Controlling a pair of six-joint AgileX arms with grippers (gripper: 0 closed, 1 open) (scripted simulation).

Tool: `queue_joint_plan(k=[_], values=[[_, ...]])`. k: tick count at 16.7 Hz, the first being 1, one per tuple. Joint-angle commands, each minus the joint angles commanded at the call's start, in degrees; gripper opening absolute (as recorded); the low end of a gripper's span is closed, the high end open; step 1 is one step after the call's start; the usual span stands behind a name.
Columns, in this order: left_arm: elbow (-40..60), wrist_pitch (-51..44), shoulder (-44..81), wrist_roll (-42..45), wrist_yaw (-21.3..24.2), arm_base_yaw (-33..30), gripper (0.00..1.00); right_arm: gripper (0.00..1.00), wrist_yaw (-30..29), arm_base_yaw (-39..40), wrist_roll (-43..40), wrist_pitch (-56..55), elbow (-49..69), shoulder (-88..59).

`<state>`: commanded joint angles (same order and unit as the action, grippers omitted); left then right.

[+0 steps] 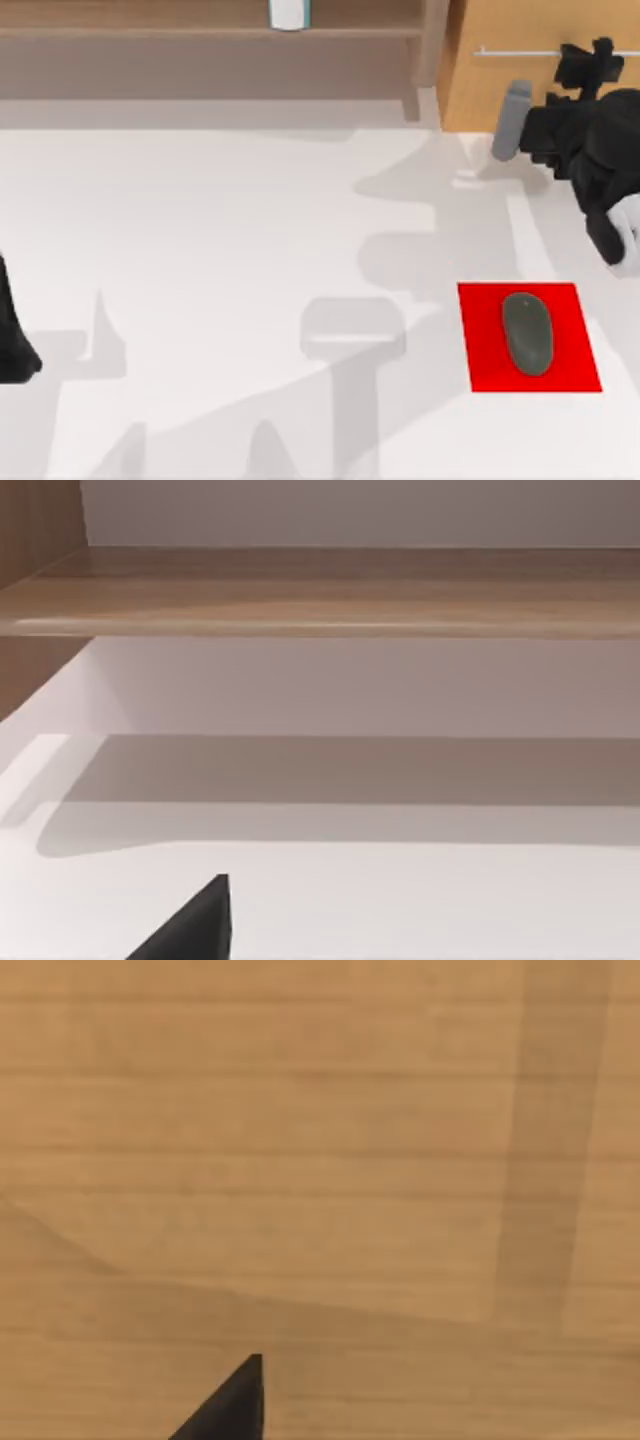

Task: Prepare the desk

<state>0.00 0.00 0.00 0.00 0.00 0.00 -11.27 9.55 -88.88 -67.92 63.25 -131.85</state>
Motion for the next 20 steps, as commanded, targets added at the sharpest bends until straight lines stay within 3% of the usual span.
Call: queue_joint_plan(k=[6, 13, 20], values=[[0.00, 0.00, 0.00, 0.00, 0.00, 0.00, 1.00, 1.00, 0.43, 0.69, 0.67, -0.09, -2.29, -0.21], [0.00, 0.00, 0.00, 0.00, 0.00, 0.00, 1.00, 1.00, 5.74, 3.95, 2.45, -4.82, -7.16, 2.17], [0.00, 0.00, 0.00, 0.00, 0.00, 0.00, 1.00, 1.00, -0.45, 1.91, 0.59, -5.80, -11.95, 3.78]])
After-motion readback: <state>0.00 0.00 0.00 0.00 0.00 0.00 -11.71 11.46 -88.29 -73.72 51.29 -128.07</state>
